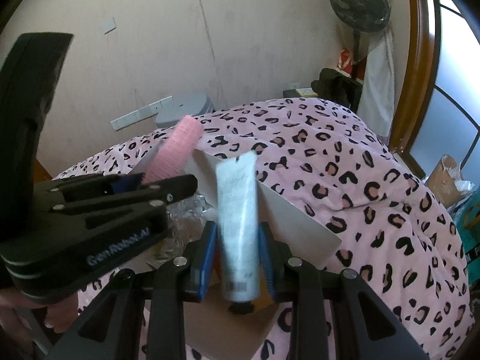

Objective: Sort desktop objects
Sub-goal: 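Lower roller and tube into the bag and open both grippers, then withdraw both tools from the bag toward the clear packet and white cloth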

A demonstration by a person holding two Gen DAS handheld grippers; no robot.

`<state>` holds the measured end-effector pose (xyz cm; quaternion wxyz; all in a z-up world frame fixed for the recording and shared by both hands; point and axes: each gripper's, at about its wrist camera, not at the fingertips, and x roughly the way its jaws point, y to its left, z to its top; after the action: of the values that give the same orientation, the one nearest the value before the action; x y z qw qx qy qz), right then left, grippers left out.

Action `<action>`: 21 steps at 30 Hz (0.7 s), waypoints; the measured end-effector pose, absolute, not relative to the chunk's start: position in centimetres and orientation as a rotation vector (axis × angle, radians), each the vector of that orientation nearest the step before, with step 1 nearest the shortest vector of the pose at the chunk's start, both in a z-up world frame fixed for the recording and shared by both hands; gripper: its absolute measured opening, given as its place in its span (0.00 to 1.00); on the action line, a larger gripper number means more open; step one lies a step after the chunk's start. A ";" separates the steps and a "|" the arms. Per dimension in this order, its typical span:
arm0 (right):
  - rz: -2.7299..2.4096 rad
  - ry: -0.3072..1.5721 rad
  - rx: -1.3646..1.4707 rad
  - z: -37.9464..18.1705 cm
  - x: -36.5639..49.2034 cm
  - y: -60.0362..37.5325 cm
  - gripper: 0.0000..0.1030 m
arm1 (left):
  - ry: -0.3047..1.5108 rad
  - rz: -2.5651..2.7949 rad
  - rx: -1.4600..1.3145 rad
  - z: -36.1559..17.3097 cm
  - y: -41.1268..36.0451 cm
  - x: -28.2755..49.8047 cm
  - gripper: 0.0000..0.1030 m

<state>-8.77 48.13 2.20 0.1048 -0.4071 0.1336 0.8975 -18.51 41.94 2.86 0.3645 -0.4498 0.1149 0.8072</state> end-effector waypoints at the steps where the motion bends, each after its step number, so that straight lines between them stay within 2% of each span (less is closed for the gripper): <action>1: 2.649 0.391 -1.199 2.2 -8.8 48.0 0.28 | 0.294 2.075 -1.160 2.7 41.9 -18.5 0.27; 8: 2.653 0.373 -1.198 2.5 -8.8 47.5 0.28 | 0.272 2.067 -1.162 2.5 41.2 -18.4 0.30; 12: 2.646 0.385 -1.196 2.8 -8.6 47.6 0.28 | 0.264 2.085 -1.146 3.0 40.7 -18.3 0.56; 14: 2.641 0.394 -1.191 3.0 -8.3 47.7 0.28 | 0.256 2.090 -1.134 3.4 40.3 -18.2 0.58; 16: 2.638 0.415 -1.182 3.4 -8.0 47.9 0.28 | 0.243 2.092 -1.129 4.1 39.8 -18.1 0.66; 21: 2.646 0.424 -1.138 5.0 -7.1 48.0 0.28 | 0.220 2.137 -1.117 5.9 37.9 -18.0 0.67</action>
<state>-7.15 47.98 5.00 0.1151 -0.3883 0.1446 0.9028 -18.03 37.89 5.92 0.3525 -0.4319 0.0849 0.8258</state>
